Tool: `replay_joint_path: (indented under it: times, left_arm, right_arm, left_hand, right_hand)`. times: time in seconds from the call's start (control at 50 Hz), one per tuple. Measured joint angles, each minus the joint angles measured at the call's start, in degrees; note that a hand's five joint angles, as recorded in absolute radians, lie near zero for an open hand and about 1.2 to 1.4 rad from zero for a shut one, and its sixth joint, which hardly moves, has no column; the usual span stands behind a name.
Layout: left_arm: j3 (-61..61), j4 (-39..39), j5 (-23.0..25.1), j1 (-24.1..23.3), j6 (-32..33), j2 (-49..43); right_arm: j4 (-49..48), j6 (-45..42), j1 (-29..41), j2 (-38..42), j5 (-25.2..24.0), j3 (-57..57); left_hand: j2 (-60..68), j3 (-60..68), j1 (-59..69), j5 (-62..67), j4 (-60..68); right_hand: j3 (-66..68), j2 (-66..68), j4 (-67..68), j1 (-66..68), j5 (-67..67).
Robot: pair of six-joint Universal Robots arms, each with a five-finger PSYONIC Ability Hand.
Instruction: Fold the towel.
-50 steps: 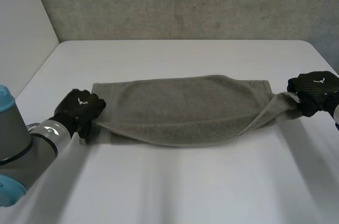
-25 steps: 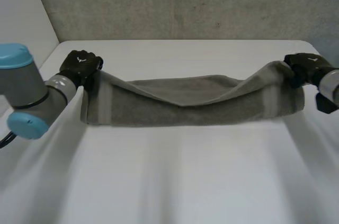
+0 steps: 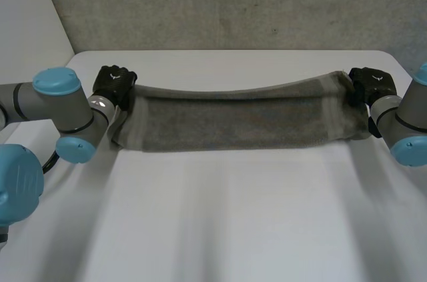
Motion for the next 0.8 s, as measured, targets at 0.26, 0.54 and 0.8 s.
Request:
replay_joint_path:
  times: [0.26, 0.54, 0.8]
  left_arm:
    - [-1.8, 0.0, -0.1, -1.1, 0.3, 0.6]
    - [-11.7, 4.6, 0.1, -1.5, 0.2, 12.1]
    - [-26.2, 9.5, 0.7, -0.6, 0.2, 24.6]
  right_arm:
    - [0.5, -1.0, 1.1, 1.7, 0.0, -1.4]
    - [-3.6, -5.7, 0.8, -13.6, -0.5, 8.7]
    - [-6.2, -15.6, 0.7, -28.4, -1.2, 22.7]
  left_hand:
    - [-58.5, -59.7, -58.6, -58.0, -61.0]
    - [-72.2, -74.7, -69.1, -73.1, -72.5]
    - [-68.0, -69.7, -66.1, -66.8, -69.1]
  right_hand:
    - [-56.0, -56.9, -56.0, -56.5, -58.5]
    - [-62.3, -62.1, -62.3, -63.8, -63.1]
    - [-56.2, -55.8, -56.9, -56.2, -55.6]
